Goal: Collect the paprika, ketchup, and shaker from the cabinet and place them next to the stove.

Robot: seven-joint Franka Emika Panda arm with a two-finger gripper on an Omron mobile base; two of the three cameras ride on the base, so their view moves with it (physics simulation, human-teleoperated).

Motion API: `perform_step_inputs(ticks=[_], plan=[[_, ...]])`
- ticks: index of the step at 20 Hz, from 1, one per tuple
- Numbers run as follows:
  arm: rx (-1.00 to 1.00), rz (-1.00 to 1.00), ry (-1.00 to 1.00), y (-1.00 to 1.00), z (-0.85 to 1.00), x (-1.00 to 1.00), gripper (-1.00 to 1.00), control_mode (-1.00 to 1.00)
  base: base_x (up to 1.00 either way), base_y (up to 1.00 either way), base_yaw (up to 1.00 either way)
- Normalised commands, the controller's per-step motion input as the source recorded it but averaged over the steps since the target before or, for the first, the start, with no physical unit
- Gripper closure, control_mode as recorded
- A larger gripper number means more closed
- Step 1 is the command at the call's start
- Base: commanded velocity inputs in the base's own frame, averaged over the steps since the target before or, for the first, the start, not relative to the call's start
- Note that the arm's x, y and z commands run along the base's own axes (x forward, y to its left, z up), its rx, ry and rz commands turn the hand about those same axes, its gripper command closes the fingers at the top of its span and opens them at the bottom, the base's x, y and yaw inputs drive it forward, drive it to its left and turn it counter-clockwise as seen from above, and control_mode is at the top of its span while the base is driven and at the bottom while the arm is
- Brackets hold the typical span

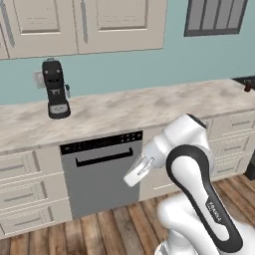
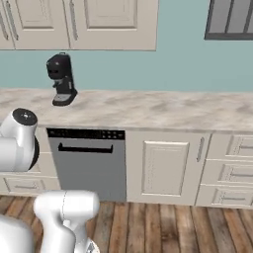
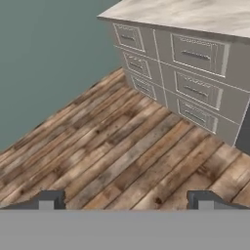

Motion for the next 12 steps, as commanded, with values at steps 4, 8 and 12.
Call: perform_step_inputs(ticks=[4, 8, 12], plan=[[0.0, 0.0, 0.0, 0.0, 0.0, 0.0, -1.0, 1.0, 0.18, 1.0, 0.14], [0.0, 0.0, 0.0, 0.0, 0.0, 0.0, -1.0, 1.0, 0.39, 1.0, 0.1], [0.0, 0.0, 0.0, 0.0, 0.0, 0.0, -1.0, 1.0, 0.54, 1.0, 0.08]])
